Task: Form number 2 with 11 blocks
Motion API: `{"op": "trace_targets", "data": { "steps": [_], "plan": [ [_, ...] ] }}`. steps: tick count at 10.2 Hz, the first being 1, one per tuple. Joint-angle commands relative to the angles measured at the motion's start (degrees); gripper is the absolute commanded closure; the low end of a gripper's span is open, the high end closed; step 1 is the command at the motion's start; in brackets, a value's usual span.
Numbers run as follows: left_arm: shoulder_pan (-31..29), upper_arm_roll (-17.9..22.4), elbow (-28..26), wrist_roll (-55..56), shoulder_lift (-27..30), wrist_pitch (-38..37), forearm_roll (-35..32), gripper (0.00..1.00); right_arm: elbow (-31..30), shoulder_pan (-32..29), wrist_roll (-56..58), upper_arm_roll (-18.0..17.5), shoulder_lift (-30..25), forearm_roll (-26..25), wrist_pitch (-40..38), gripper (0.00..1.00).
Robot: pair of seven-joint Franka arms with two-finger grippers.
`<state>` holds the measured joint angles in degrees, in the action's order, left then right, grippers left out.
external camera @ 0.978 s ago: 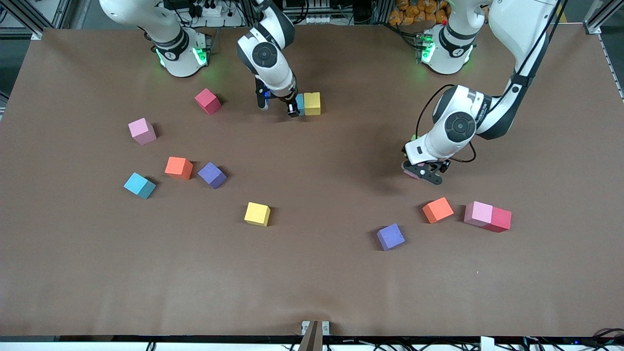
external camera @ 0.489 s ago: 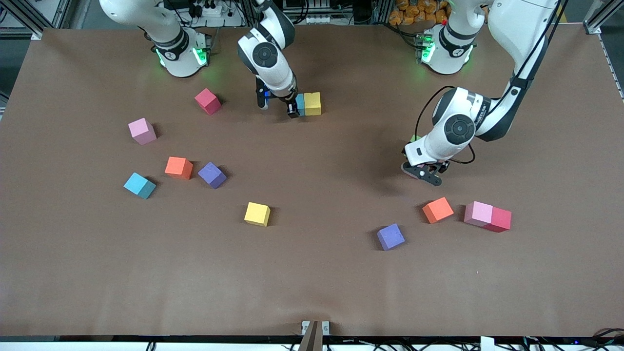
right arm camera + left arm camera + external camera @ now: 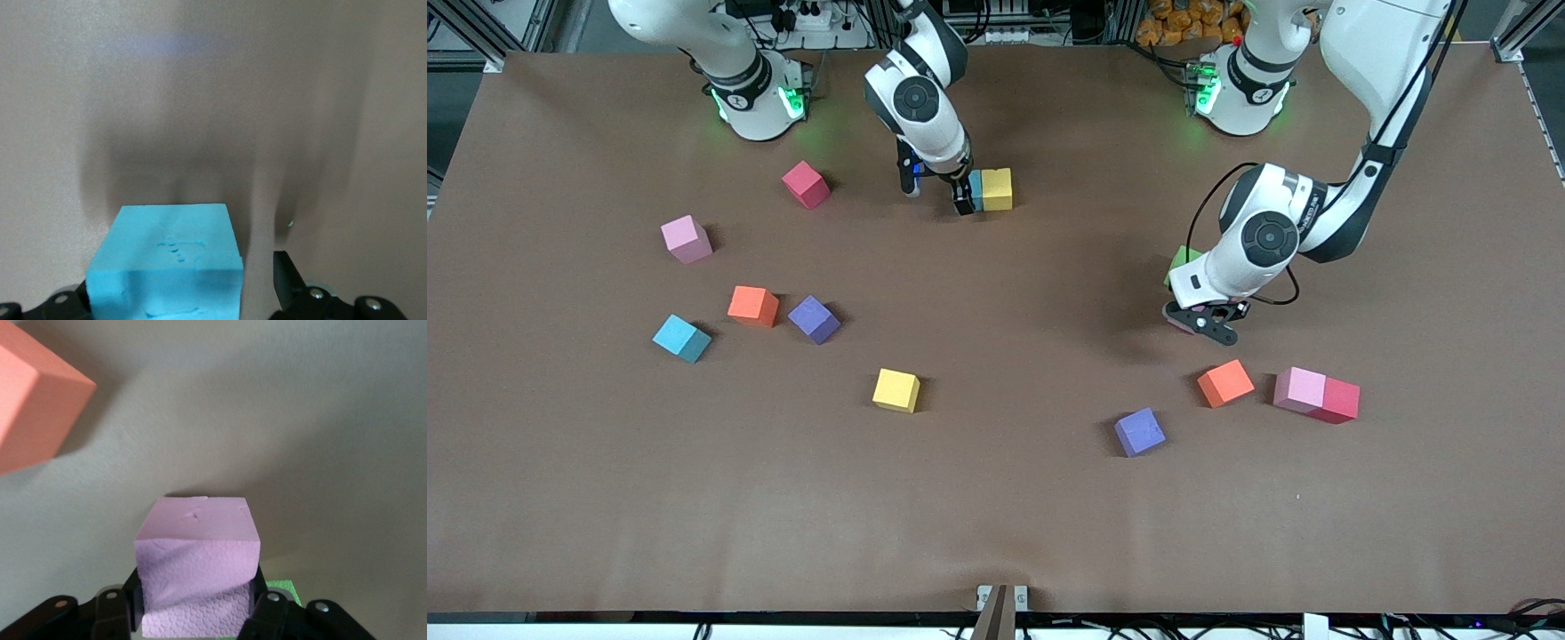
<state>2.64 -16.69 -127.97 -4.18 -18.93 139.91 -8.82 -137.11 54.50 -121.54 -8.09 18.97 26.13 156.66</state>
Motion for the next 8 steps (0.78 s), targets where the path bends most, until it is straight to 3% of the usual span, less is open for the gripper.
{"op": "trace_targets", "data": {
  "steps": [1, 6, 8],
  "plan": [
    [0.88, 0.34, 1.49, 0.84, 1.35, -0.43, -1.20, 0.48, -0.43, 0.52, 0.77, -0.08, -0.86, 0.68, -1.43, 0.00],
    [1.75, -2.03, 7.81, 8.90, 1.88, -6.40, -0.32, 0.49, 0.18, -0.36, 1.13, -0.08, -3.23, 0.50, -4.43, 0.00],
    [2.54, -3.00, 9.22, 10.33, 1.88, -6.40, 3.43, 0.48, 0.36, -0.80, 2.09, 0.01, -3.94, 0.41, -5.39, 0.00]
  ]
}}
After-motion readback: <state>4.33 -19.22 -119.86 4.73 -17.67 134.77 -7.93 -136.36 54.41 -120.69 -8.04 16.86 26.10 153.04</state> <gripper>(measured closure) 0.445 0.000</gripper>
